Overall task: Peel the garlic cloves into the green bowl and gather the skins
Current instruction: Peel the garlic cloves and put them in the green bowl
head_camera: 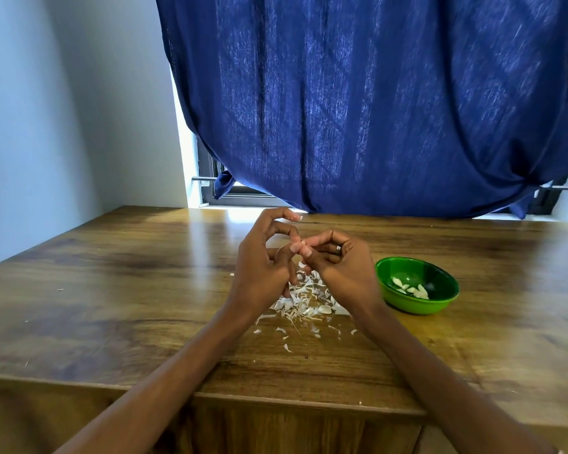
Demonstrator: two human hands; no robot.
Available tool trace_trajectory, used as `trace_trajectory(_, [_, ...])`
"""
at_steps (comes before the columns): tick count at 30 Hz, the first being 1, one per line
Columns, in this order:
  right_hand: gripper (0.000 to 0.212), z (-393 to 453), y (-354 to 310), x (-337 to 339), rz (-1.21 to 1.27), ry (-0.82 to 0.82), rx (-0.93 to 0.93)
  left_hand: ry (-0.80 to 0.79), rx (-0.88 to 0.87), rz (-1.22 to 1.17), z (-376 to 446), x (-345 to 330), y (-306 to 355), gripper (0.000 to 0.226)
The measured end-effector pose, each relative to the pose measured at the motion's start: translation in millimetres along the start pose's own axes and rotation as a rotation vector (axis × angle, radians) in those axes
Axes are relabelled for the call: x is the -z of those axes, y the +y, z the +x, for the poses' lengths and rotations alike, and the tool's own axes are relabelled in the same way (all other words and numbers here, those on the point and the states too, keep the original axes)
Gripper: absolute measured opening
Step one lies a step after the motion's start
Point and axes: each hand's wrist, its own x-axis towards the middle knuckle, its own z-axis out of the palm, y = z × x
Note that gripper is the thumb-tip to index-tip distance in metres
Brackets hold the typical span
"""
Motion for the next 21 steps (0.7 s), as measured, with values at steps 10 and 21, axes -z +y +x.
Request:
trace_trajectory(10, [0.011, -1.4, -1.2, -1.1, 0.109, -0.082, -0.031, -0.046, 0.018, -0.016, 0.3, -0.2, -2.4, 0.034])
trace_trajectory(21, [0.013, 0.5, 1.9, -1.4, 0.046, -0.061, -0.014, -0.025, -0.022, 0.007, -2.2, -4.3, -0.1, 0.037])
